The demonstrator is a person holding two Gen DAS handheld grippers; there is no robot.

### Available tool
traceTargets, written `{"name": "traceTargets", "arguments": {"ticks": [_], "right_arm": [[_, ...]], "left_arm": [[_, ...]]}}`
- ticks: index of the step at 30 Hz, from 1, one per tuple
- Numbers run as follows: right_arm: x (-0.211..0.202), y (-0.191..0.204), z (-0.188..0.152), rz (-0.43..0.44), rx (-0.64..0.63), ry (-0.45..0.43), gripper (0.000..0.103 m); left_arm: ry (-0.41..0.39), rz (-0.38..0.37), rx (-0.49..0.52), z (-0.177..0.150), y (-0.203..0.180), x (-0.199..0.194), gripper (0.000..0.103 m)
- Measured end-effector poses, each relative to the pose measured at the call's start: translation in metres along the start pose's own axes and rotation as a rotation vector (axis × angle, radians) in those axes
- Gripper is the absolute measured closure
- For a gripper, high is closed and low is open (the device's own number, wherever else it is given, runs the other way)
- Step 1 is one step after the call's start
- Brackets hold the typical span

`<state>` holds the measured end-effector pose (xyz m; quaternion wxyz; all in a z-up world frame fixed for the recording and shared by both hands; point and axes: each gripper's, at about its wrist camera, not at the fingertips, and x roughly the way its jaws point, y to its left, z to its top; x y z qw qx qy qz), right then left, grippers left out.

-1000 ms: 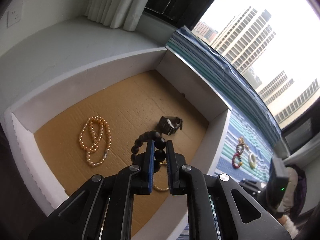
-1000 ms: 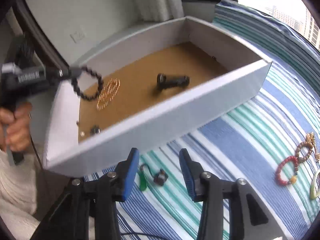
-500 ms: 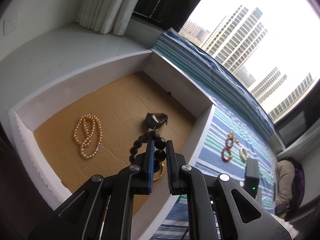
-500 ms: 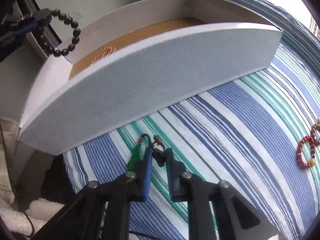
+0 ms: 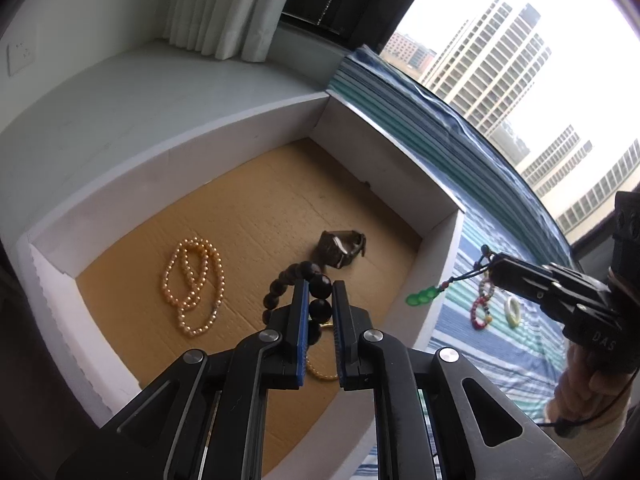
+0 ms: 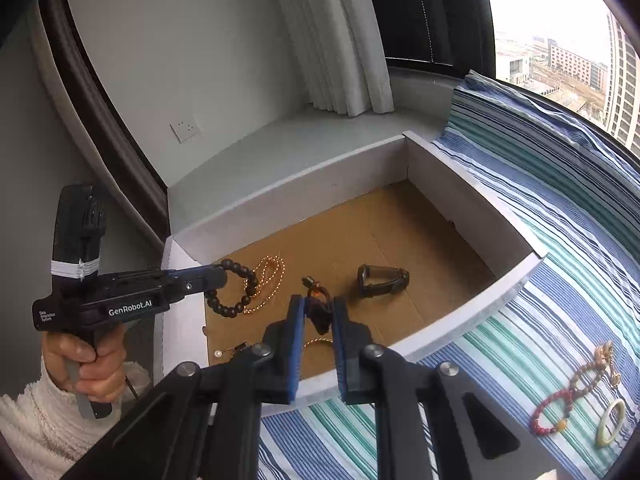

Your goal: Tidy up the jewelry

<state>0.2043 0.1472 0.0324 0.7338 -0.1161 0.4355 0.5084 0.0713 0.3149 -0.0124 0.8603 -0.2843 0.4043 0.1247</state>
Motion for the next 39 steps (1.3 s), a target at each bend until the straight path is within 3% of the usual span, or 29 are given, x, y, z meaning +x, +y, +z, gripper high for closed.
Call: {"name": "traceTargets", "arguments": {"ticks": [4,8,9,10,11,14,19,23,26,29,33,39], "right_arm": [[0.046,0.001,0.011,-0.018,0.01,0.069,0.089],[0.085,-0.004,0.011,0.022,0.052,0.114,0.086],[0.089,-0.008,0.01,0.031,0.08,0.122,0.084],[0.088,-0.013,0.009,0.038,0.108,0.115,0.072],[0.083,-0.017,0.008,0.038,0.127,0.097,0.069],[0.056,-0.026,0.0,-0.015,0.141,0.049,0.068],[-0.004,-0.032,-0.027,-0.19,0.11,-0.021,0.035],[-0.049,-0.032,-0.072,-0.295,0.116,-0.05,0.032],[-0.082,-0.031,-0.11,-0.37,0.112,-0.096,0.031],[-0.114,-0.03,-0.151,-0.504,0.098,-0.137,0.029],[-0.144,-0.034,-0.199,-0.653,0.125,-0.157,0.028],[-0.169,-0.052,-0.276,-0.792,0.239,-0.152,0.028]], "left_arm": [[0.026,0.026,-0.007,0.004,0.004,0.022,0.094],[0.039,0.059,0.018,0.005,0.004,0.043,0.092],[0.043,0.079,0.013,0.005,0.005,0.047,0.09],[0.044,0.095,0.004,0.005,0.007,0.049,0.079],[0.04,0.104,-0.001,0.004,0.009,0.048,0.066],[0.009,0.125,0.004,0.0,0.009,0.039,0.055],[-0.041,0.122,0.048,-0.016,-0.01,0.014,0.036],[-0.103,0.094,0.131,-0.037,-0.047,-0.011,0.021],[-0.146,0.055,0.21,-0.058,-0.084,-0.025,0.014],[-0.168,-0.001,0.308,-0.083,-0.126,-0.033,0.011],[-0.12,-0.094,0.426,-0.122,-0.178,-0.024,0.01],[0.064,-0.199,0.509,-0.186,-0.22,0.021,0.01]]}}
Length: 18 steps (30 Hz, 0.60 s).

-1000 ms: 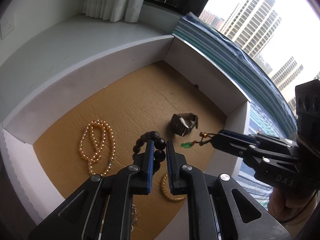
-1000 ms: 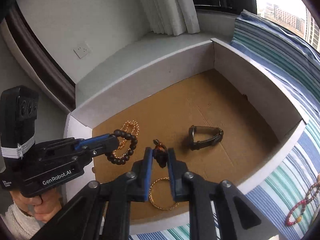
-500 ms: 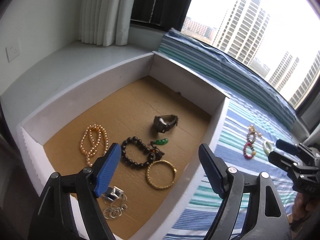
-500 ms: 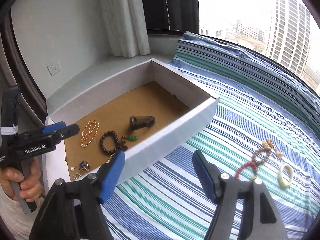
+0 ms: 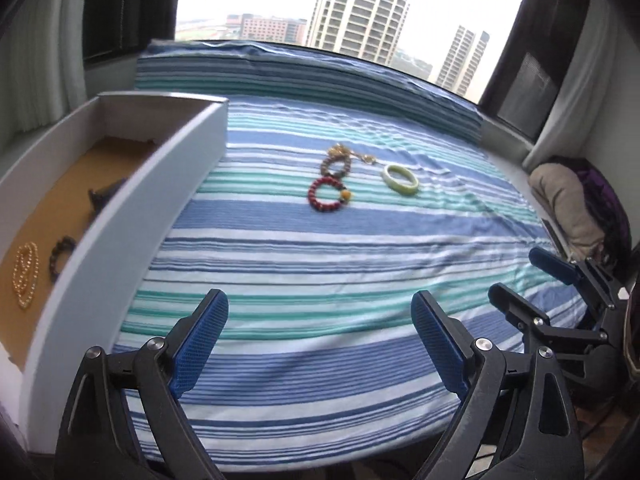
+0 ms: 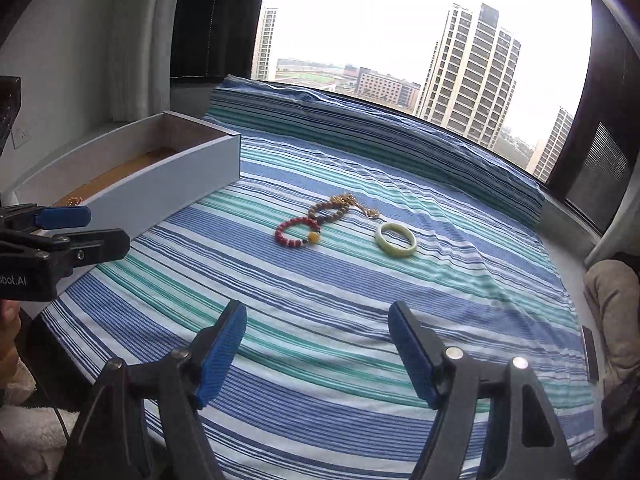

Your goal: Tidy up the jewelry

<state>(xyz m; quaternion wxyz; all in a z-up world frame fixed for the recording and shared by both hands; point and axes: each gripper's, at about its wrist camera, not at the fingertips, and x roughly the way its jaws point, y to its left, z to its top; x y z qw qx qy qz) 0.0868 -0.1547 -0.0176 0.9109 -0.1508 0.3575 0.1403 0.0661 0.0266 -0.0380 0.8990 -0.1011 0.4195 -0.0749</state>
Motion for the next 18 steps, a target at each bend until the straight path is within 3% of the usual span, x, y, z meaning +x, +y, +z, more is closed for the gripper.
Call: {"name": "traceTargets", "arguments": {"ticks": [4,9,18], "right_arm": [[0.007,-0.023,-0.047,-0.036,0.083,0.068,0.028],[0.013,-0.04,-0.085,-0.048,0.175,0.131,0.028],[0.018,-0.027,-0.075,-0.013,0.178,0.11,0.028]], "left_arm": [[0.074,-0.005,0.021,-0.025,-0.02,0.026,0.01],[0.088,0.01,0.034,-0.037,-0.027,0.034,0.01],[0.098,0.056,0.019,-0.039,-0.019,0.041,0.01]]}}
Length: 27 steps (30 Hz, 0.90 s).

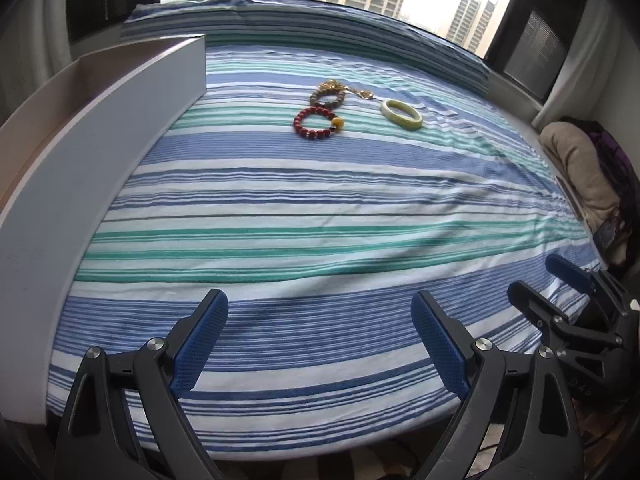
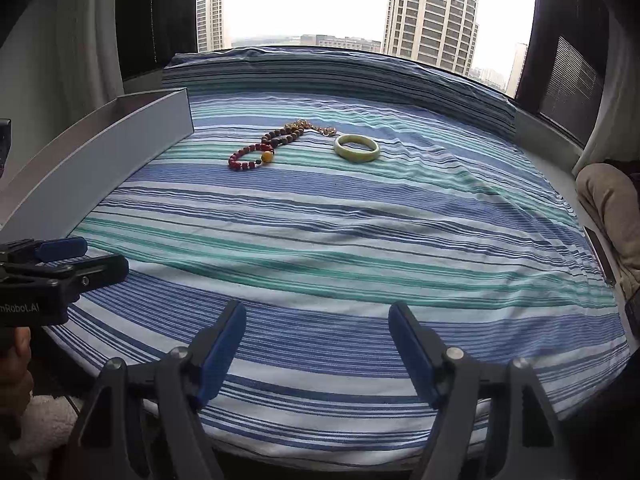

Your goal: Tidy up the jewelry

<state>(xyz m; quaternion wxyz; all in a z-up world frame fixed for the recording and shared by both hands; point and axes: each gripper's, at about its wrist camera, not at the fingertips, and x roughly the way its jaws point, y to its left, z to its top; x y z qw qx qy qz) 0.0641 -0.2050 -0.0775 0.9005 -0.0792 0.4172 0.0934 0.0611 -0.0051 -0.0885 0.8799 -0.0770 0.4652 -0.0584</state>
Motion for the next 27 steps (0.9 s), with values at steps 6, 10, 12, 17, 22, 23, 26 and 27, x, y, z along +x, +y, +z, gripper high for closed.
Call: {"name": "traceTargets", "arguments": {"ticks": [6,10,12,17,22,23,26,27], "right_arm": [[0.011,0.009,-0.005,0.035,-0.007,0.039,0.028],[0.017,0.001,-0.008,0.039,0.022,0.058,0.028],[0.019,-0.003,-0.008,0.038,0.037,0.064,0.028],[0.025,-0.013,-0.008,0.044,0.06,0.071,0.028],[0.036,-0.022,-0.009,0.06,0.086,0.087,0.028],[0.038,-0.025,-0.01,0.065,0.094,0.091,0.028],[0.043,-0.031,-0.009,0.072,0.112,0.093,0.028],[0.044,-0.033,-0.009,0.073,0.115,0.092,0.028]], "left_arm": [[0.005,0.001,-0.004,0.003,0.007,0.004,0.004],[0.005,0.025,0.02,0.007,0.003,0.01,0.003],[0.011,0.026,0.031,0.01,0.0,0.015,0.003],[-0.022,-0.042,0.071,0.041,-0.005,0.019,0.003],[-0.073,-0.081,0.141,0.098,-0.018,0.037,0.004],[-0.071,-0.091,0.161,0.11,-0.022,0.046,0.004],[-0.039,-0.121,0.207,0.142,-0.035,0.082,0.012],[-0.024,-0.129,0.221,0.15,-0.039,0.096,0.017]]}}
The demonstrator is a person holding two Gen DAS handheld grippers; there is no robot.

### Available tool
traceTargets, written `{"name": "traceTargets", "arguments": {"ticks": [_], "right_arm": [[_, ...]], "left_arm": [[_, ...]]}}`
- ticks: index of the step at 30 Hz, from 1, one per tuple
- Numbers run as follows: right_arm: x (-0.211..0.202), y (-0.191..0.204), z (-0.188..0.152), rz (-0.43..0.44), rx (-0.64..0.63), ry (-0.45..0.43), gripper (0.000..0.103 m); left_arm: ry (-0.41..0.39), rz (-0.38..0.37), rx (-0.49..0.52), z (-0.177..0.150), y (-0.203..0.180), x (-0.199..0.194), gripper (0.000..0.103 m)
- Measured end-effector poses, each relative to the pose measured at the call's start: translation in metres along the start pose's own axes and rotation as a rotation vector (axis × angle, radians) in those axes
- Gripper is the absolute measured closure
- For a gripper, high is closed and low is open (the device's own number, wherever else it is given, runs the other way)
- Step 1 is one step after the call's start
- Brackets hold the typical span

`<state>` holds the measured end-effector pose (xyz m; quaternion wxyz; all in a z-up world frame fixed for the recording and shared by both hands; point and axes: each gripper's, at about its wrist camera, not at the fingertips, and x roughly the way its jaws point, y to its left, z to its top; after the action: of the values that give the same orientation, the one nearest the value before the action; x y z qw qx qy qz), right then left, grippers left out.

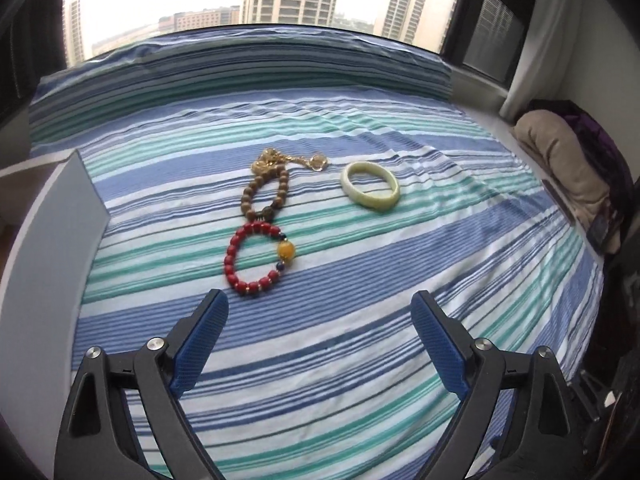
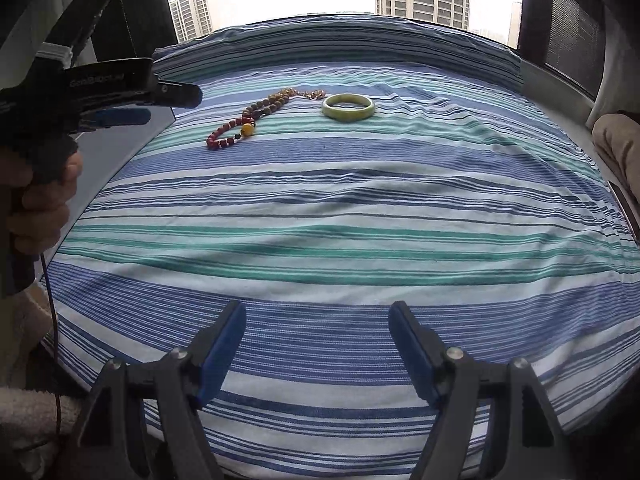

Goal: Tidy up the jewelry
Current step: 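Lower the left tool and grasp the red bead bracelet at its amber bead, then grasp the gold charm chain with the right tool while the left tool holds the red bracelet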

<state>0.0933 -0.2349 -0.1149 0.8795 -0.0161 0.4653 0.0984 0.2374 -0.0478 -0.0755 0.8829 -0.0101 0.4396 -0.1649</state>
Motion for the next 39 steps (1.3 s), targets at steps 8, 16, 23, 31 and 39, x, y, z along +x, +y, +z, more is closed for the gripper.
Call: {"name": "traceTargets", "arguments": {"ticks": [8,16,23,31,39], "right_arm": [[0.006,-0.021,0.001,0.01,0.04,0.006,0.028],[0.014,-0.037,0.004,0.011,0.068,0.016,0.028],[0.013,-0.045,0.01,0.01,0.076,0.005,0.028],[0.027,-0.069,0.102,0.166,0.019,0.014,0.028],[0.161,-0.047,0.268,0.327,0.05,0.179,0.028]], "left_arm": [[0.115,0.106,0.057,0.02,0.008,0.085,0.059],[0.116,0.13,0.075,0.02,0.009,0.098,0.068],[0.14,0.124,0.051,0.019,0.011,0.093,0.088],[0.162,0.061,0.015,-0.018,0.02,0.058,0.088],[0.16,0.041,0.006,-0.045,0.019,0.039,0.088]]}}
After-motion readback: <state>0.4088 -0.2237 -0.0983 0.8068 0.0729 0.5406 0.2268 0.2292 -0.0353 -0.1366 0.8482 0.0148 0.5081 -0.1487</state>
